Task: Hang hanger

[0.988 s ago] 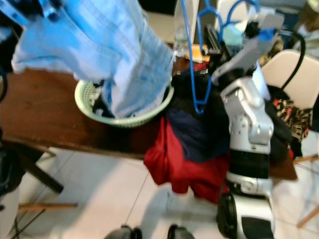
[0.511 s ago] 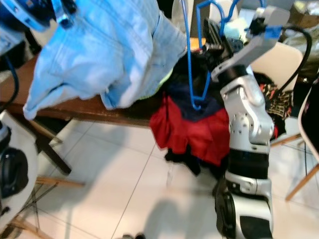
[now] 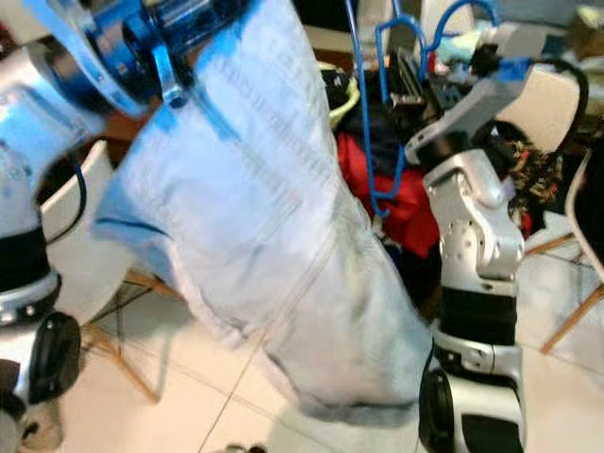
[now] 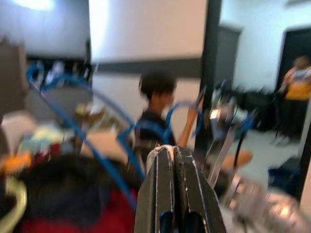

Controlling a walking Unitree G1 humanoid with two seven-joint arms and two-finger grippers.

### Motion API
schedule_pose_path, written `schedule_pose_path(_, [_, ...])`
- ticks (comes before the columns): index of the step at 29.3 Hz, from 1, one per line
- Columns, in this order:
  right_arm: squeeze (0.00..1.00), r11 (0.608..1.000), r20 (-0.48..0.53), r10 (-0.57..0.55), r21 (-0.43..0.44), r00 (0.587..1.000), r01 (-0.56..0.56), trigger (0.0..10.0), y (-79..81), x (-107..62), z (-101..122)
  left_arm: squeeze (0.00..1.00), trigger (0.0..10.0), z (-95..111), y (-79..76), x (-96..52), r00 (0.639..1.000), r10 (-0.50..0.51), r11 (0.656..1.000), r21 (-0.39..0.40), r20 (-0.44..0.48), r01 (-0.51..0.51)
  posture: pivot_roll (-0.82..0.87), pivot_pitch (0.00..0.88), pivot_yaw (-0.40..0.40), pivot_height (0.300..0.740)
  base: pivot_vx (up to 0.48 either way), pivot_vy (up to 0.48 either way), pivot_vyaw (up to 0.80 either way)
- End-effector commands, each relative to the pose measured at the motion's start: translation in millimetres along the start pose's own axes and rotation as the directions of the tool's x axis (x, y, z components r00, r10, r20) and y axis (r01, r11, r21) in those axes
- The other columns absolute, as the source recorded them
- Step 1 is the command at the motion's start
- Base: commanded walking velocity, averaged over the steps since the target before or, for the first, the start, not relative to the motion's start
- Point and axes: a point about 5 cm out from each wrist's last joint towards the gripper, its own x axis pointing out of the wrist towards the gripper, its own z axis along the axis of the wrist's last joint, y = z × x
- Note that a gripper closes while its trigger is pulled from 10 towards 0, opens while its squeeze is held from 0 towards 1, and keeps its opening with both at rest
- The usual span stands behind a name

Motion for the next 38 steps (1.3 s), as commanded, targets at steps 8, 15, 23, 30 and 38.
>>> schedule_pose_path(8, [0.00, 0.990, -0.148, -0.060, -0.135, 0.987, 0.040, 10.0, -8.2, -6.0, -19.1, 0.00, 10.0, -95.8, 23.7, -24.0, 0.917, 0.277, 0.961, 0.075, -0.285, -0.267, 0.10, 0.124, -0.041, 0.740, 0.000, 0.000, -0.80])
schedule_pose_path(15, [0.00, 0.984, -0.184, -0.075, -0.172, 0.980, 0.043, 10.0, -9.9, -8.8, -23.8, 0.00, 10.0, -123.0, 27.9, -37.9, 0.854, 0.388, 0.920, 0.092, -0.347, -0.381, 0.09, 0.126, -0.041, 0.740, 0.000, 0.000, -0.80])
schedule_pose_path(23, [0.00, 0.980, -0.397, -0.107, -0.197, 0.912, 0.030, 10.0, -12.3, -46.0, -87.0, 0.00, 10.0, -195.2, 11.1, -83.4, 0.680, 0.578, 0.792, 0.111, -0.451, -0.600, 0.05, 0.148, -0.046, 0.740, 0.000, 0.000, -0.80])
schedule_pose_path(30, [0.00, 0.993, -0.531, -0.114, -0.097, 0.839, 0.074, 10.0, 2.0, -112.5, -137.9, 0.00, 10.0, -225.1, -14.9, -125.7, 0.506, 0.712, 0.647, 0.173, -0.487, -0.743, 0.04, 0.163, -0.039, 0.740, 0.000, 0.000, -0.80])
schedule_pose_path(38, [0.00, 0.956, -0.576, -0.272, -0.251, 0.770, 0.150, 10.0, -14.0, -157.3, -137.3, 0.00, 10.0, -217.5, -25.4, -133.9, 0.546, 0.712, 0.688, 0.285, -0.441, -0.667, 0.03, 0.186, -0.036, 0.740, 0.000, 0.000, -0.80])
